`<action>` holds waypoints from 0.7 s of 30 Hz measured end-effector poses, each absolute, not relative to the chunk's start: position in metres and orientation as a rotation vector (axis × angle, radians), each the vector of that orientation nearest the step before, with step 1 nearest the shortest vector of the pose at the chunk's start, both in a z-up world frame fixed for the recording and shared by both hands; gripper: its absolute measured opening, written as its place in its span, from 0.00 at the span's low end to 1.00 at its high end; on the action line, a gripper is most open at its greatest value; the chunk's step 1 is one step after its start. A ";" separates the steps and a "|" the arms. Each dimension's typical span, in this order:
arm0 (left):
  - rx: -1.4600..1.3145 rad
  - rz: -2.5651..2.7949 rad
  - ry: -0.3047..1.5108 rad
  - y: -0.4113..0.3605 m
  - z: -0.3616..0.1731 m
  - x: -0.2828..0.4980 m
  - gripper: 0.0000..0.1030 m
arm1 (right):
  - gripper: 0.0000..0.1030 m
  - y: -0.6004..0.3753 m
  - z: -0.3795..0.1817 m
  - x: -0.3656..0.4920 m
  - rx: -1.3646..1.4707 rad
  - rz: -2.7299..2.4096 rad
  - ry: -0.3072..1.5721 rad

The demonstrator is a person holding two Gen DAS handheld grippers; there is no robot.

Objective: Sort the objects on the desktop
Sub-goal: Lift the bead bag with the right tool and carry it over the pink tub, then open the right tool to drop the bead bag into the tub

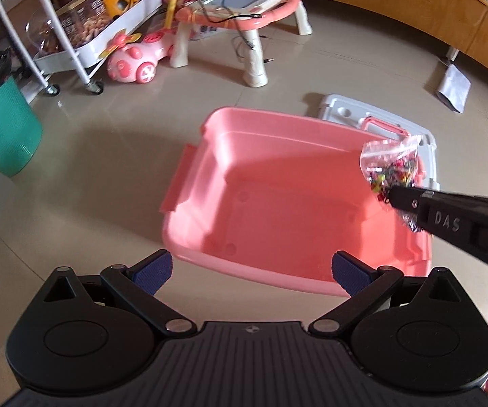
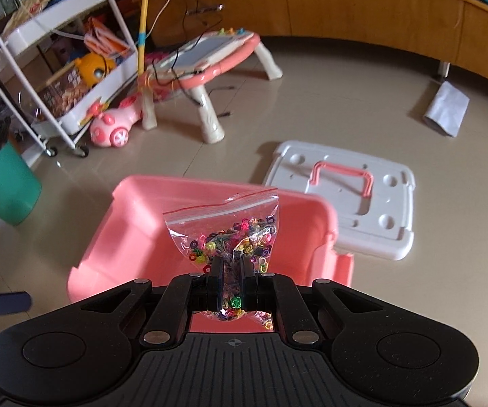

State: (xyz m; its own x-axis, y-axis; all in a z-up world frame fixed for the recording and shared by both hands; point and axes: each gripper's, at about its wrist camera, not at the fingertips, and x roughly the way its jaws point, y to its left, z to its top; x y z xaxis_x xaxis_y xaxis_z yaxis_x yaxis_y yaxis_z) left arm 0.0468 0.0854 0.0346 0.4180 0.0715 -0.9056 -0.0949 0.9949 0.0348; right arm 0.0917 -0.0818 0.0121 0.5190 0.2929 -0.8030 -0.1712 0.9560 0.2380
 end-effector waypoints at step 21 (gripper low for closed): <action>-0.026 0.137 1.173 0.105 0.005 0.053 1.00 | 0.08 -0.058 -0.064 0.106 0.111 0.257 1.138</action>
State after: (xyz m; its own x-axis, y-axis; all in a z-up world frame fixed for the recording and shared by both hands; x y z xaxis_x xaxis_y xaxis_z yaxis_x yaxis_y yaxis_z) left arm 0.0525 0.1050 0.0048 0.3796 0.0937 -0.9204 -0.1208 0.9914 0.0511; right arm 0.1057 -0.0579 -0.0643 0.3943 0.2585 -0.8819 -0.1456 0.9651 0.2178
